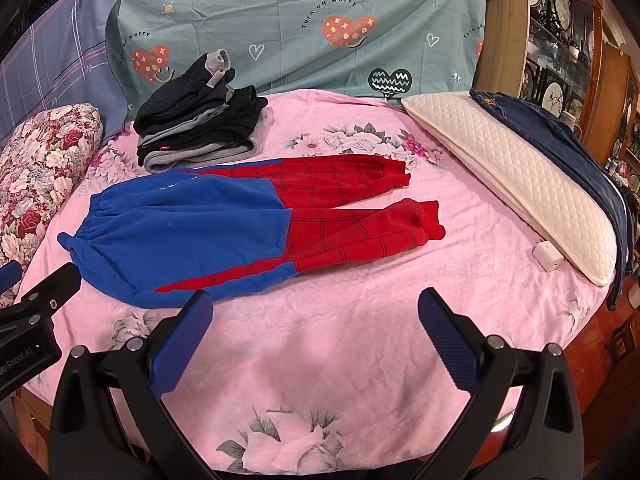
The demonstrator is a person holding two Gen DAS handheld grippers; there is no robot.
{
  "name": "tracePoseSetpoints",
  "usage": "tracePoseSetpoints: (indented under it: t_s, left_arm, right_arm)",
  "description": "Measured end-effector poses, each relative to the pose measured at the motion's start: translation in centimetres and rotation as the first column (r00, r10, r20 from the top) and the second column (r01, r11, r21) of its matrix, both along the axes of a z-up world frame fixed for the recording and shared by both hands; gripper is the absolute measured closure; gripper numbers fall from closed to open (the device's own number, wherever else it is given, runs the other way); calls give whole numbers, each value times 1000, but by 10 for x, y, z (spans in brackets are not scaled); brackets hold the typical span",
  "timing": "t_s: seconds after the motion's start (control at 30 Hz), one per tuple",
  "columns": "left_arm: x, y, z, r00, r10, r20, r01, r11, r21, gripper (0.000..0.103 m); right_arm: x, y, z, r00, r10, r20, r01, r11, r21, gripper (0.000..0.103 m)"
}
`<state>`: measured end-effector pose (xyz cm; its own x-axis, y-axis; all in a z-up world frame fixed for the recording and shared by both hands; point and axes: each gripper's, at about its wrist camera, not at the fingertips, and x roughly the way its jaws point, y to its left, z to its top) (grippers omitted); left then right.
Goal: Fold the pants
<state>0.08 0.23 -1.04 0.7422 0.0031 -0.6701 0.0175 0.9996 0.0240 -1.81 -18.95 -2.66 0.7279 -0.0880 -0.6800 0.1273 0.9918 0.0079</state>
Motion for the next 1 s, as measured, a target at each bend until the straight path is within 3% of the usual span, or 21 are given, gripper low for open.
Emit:
tracePoseSetpoints:
  t_s: [0.67, 0.9, 1.0]
  left_arm:
    - [2, 2, -8, 1000, 3, -22, -3, 1000, 9, 2]
    - [21, 6, -27, 993, 10, -116, -10, 1000, -2, 2]
    - [39, 16, -40, 983, 19, -183, -28, 999, -44, 2]
  right_arm:
    - [2, 2, -7, 1000, 5, -12, -5, 1000, -1, 1]
    - [10, -3, -17, 999, 3, -52, -2, 1000, 14, 1]
    - [14, -3, -20, 998, 4, -64, -3, 1000, 12, 1]
